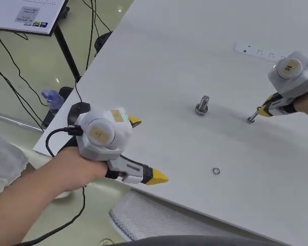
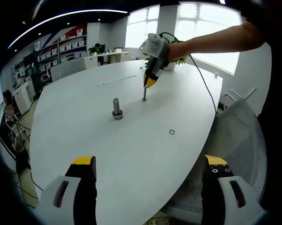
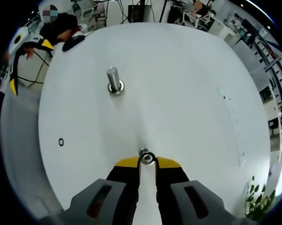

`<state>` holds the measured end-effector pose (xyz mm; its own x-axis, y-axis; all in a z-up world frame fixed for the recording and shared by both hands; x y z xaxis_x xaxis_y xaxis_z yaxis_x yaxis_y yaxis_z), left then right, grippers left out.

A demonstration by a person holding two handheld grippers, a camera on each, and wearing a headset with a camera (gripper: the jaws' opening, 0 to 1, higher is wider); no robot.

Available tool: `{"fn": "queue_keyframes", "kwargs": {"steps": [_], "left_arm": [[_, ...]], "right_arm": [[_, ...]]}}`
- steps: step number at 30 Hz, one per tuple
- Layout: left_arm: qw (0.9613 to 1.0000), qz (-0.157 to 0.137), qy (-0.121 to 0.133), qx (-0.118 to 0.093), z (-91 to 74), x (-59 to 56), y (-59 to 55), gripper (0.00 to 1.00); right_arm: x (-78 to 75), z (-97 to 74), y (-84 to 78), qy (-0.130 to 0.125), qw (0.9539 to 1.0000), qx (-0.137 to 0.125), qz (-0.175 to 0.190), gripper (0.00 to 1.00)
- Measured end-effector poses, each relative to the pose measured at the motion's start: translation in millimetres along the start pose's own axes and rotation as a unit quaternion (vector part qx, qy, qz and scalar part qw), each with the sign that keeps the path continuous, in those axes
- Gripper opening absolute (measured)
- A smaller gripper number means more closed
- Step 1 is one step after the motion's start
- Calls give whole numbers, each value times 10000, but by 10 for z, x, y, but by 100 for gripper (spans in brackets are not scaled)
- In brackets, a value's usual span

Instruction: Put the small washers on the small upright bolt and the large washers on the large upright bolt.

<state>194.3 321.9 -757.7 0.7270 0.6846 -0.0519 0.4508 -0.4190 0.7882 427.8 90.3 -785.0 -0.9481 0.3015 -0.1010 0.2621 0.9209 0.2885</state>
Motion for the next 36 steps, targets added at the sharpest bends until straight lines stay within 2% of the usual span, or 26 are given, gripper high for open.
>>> {"fn": "queue_keyframes", "kwargs": {"steps": [15,23,36], "left_arm": [[10000,-72,-1,19,-1,27,-34,92],[10000,-70,18,-35,-20,25,4,92],[10000,-81,-40,10,7,13,22,93]], "right_arm": [[38,70,5,35,10000,70,-53,12],[73,145,-6,80,9999,116,-63,12],[126,270,-40,155,9997,190,-78,13]]}}
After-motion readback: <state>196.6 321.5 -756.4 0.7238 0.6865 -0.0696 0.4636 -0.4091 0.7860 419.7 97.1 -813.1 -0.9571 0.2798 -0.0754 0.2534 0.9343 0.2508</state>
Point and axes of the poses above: the centre of the closed fingertips' face, and the gripper's own axes: z roughly forward along the fingers, x roughly to its left, y roughly out of its top, the point moved 3 cm from there along -z, roughly backward along the fingers, and after that the axes turned 4 degrees about z, right-handed, at the moved point
